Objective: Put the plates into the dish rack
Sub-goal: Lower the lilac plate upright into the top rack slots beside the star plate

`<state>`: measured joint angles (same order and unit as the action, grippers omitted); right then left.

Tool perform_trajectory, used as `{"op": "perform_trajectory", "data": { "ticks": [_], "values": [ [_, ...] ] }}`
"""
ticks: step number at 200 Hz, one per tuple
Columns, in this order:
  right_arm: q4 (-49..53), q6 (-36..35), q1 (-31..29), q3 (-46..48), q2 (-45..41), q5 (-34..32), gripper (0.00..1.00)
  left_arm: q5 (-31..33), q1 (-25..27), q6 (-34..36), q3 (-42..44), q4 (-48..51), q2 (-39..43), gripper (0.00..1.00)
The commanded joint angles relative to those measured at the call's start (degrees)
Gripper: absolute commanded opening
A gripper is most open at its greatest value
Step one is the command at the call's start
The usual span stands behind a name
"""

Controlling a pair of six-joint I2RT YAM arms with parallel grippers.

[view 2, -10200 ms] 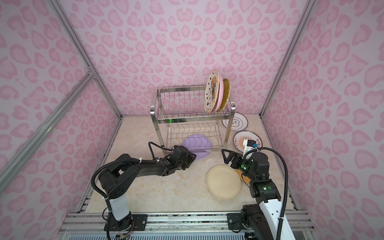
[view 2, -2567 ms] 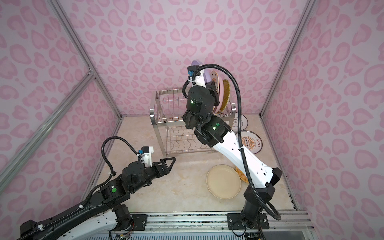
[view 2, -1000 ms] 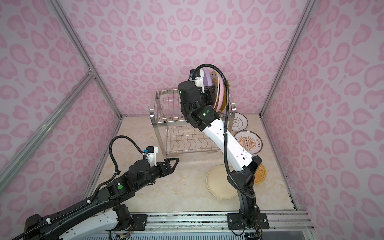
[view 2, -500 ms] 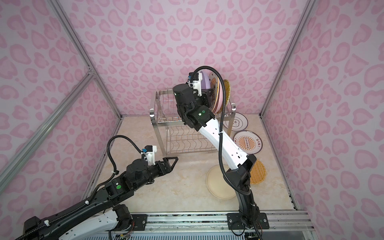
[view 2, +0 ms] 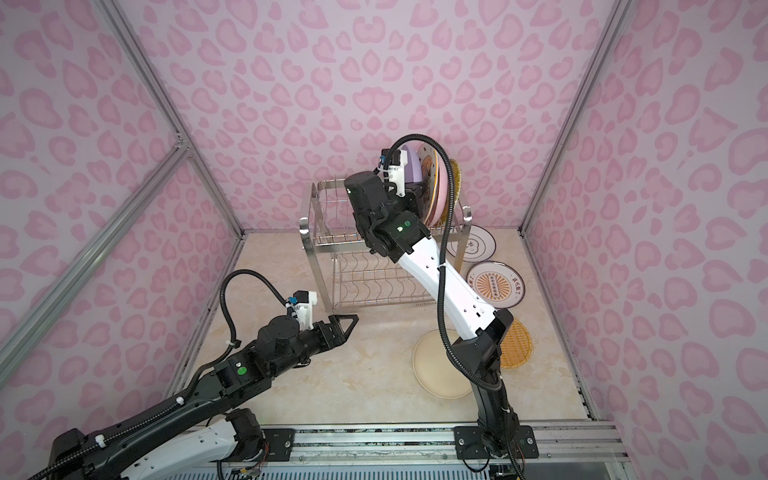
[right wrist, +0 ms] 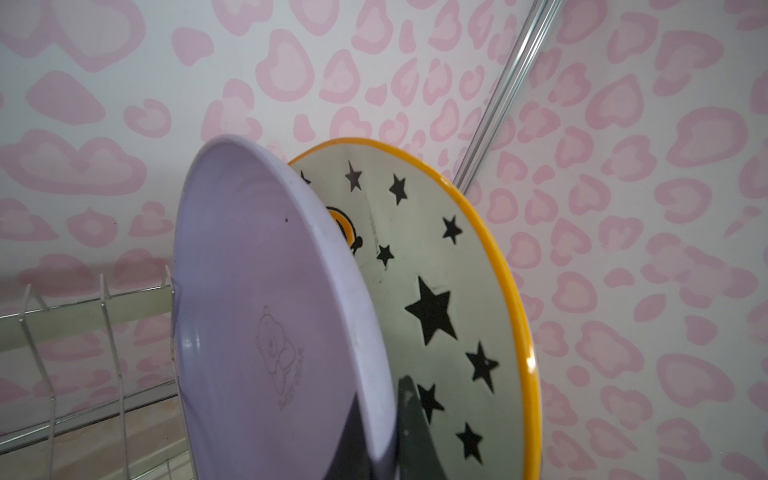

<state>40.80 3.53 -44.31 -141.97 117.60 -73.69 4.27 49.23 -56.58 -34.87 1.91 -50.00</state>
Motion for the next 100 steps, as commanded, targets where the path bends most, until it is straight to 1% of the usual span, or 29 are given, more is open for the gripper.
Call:
{"op": "perform_trajectory", "data": {
  "ticks": [1,41,46,53,55,57,73,76,79,96,98,100],
  "values": [
    [6.62,3.51,-0.16,-0.13,0.35,-0.77,0.00,-0.85,-0.01,-0.04,-0.28,-1.91,-0.62,0.97],
    [11.23,8.60,-0.26,0.10,-0.30,0.08,0.00,-1.21,-0.14,-0.07,-0.31,-2.00,-1.03,0.97],
    [11.22,8.68,-0.25,0.32,-0.48,0.07,0.04,-1.28,-0.19,-0.03,-0.31,-2.00,-1.11,0.97],
    [11.19,8.84,-0.36,0.55,-0.69,0.00,0.06,-1.33,-0.17,-0.09,-0.28,-2.00,-1.11,0.97],
    [11.29,8.92,-0.36,0.60,-0.77,0.03,0.09,-1.36,-0.18,-0.11,-0.28,-2.00,-1.19,0.97],
    [11.38,9.05,-0.43,0.68,-0.79,0.10,0.10,-1.33,-0.19,-0.11,-0.28,-2.00,-1.16,0.97],
    [11.30,9.41,-0.80,1.18,-1.27,0.13,0.12,-1.36,-0.19,-0.20,-0.23,-2.13,-1.24,0.97],
    [11.12,9.41,-0.90,1.29,-1.36,0.20,0.16,-1.36,-0.21,-0.20,-0.24,-2.15,-1.26,0.97],
    [11.02,9.43,-0.89,1.38,-1.40,0.29,0.17,-1.29,-0.21,-0.21,-0.25,-2.17,-1.32,0.97],
    [10.73,9.26,-1.20,1.52,-1.67,0.47,0.20,-1.50,-0.28,-0.29,-0.28,-2.26,-1.53,0.97],
    [10.71,9.27,-1.21,1.52,-1.67,0.48,0.24,-1.47,-0.28,-0.29,-0.28,-2.26,-1.56,0.97],
    [10.80,9.34,-1.23,1.52,-1.74,0.54,0.26,-1.46,-0.28,-0.31,-0.28,-2.26,-1.61,0.97]
  ]
}}
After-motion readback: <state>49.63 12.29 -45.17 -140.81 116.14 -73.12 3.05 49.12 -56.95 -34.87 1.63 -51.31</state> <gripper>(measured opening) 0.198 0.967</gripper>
